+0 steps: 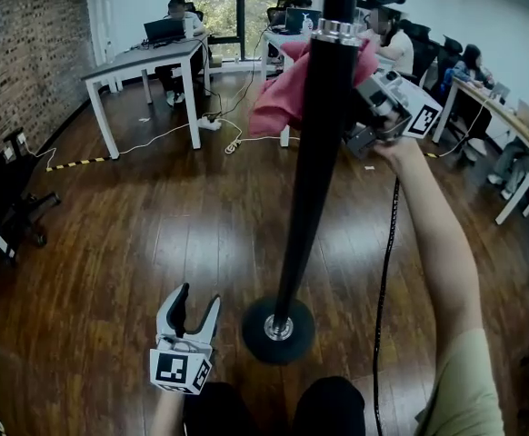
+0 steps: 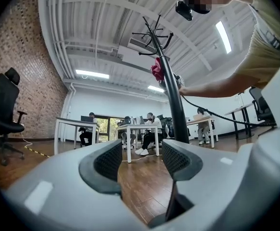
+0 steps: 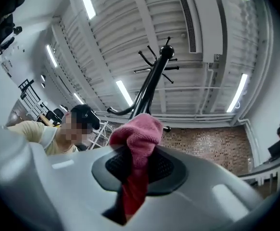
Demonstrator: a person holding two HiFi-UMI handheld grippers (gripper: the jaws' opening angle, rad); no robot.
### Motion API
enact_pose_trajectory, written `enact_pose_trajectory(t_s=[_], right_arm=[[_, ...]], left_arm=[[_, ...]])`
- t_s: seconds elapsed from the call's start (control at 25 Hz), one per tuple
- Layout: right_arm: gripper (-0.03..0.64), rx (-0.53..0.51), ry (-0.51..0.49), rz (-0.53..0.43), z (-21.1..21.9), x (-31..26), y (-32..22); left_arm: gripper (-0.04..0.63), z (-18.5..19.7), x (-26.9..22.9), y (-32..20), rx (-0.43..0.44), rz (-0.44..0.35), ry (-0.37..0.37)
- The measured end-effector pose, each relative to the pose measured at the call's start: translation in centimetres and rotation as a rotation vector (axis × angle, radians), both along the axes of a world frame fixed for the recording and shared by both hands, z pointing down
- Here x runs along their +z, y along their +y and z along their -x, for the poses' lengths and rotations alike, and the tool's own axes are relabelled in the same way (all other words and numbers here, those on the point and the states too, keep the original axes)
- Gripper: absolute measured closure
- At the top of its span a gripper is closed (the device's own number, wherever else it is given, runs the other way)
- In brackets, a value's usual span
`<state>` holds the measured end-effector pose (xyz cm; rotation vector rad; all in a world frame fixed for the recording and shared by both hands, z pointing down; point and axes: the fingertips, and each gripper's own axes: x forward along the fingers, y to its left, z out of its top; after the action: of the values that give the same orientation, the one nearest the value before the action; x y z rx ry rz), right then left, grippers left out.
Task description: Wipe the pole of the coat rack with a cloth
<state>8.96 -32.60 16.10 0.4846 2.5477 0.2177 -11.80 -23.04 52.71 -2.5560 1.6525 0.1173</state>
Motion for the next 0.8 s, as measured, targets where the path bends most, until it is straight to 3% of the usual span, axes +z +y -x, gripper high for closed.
enact_pose_trajectory(t_s=[0.16, 0.36, 0.6, 0.8], right_arm=[[0.580, 0.021, 0.149, 0.024, 1.3, 7.4, -0.7], [0.580, -0.050, 0.322, 0.105, 1.9, 18.2, -0.7], [0.580, -0.084, 0.386, 0.214, 1.6, 31.2, -1.1], [0.580, -0.057, 0.559, 0.316, 2.9, 43.0, -1.3]], left_arm=[[0.342, -0.8, 1.0, -0.2, 0.020, 0.007, -0.005], [0.342, -1.2, 3.3, -0.3, 0.022, 0.044, -0.011], [0.342, -0.2, 6.1, -0.6, -0.002, 0.064, -0.012], [0.343, 0.9, 8.7, -0.9, -0.035, 0.096, -0.010]])
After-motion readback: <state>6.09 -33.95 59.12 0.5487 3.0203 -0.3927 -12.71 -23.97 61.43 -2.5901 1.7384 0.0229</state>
